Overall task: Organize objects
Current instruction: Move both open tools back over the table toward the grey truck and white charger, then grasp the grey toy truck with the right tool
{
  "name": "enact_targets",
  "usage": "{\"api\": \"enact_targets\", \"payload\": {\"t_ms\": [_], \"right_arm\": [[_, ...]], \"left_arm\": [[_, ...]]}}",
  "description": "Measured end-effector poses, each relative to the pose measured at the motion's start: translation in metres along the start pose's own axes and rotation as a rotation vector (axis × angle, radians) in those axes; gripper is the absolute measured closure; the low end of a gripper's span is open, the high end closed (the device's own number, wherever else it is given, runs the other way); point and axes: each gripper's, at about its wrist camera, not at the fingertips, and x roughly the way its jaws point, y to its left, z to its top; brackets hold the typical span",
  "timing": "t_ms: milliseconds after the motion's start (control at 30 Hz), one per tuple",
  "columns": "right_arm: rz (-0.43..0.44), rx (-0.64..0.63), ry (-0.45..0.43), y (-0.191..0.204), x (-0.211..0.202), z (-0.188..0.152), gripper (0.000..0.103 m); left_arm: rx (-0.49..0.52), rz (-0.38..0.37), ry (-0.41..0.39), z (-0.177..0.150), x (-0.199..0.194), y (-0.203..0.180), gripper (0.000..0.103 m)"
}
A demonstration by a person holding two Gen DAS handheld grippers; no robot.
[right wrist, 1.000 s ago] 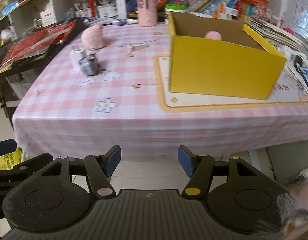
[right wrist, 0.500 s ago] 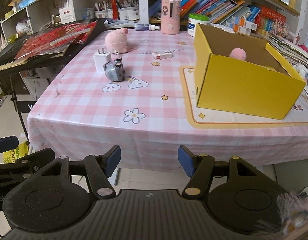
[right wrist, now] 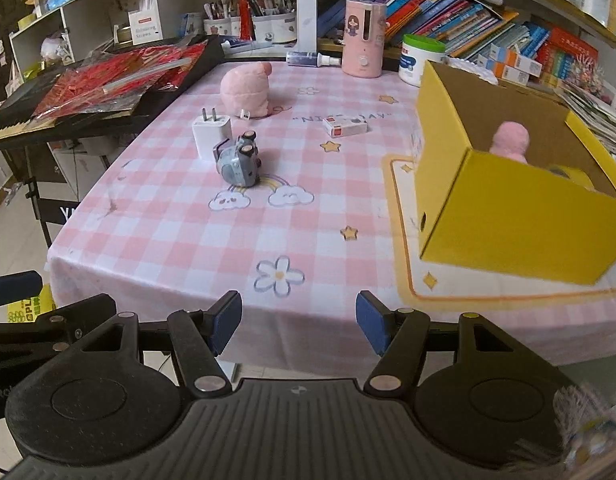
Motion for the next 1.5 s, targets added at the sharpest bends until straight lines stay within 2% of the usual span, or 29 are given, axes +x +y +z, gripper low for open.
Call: {"api": "enact_targets", "payload": {"t_ms": [567, 1000, 1267, 1500], "right_arm": [[0.037, -0.027, -0.01, -0.015, 0.059, 0.071, 0.041], [0.083, -0.032, -0.021, -0.022, 0.091, 0.107, 0.041], [0.184, -0.048, -0.011, -0.013, 0.11, 0.126, 0.04], [0.291, -0.128, 0.071, 0.015, 0.136, 0.131, 0.039]], "left_arm": [[-0.051, 0.043, -0.007, 0.057, 0.055, 0.0, 0.024], [-0.063, 0.07, 0.006, 0.084, 0.083, -0.002, 0.024], [-0.09, 0.139, 0.041, 0.092, 0.097, 0.009, 0.024], [-0.121, 0.188, 0.074, 0.089, 0.101, 0.021, 0.024]]}}
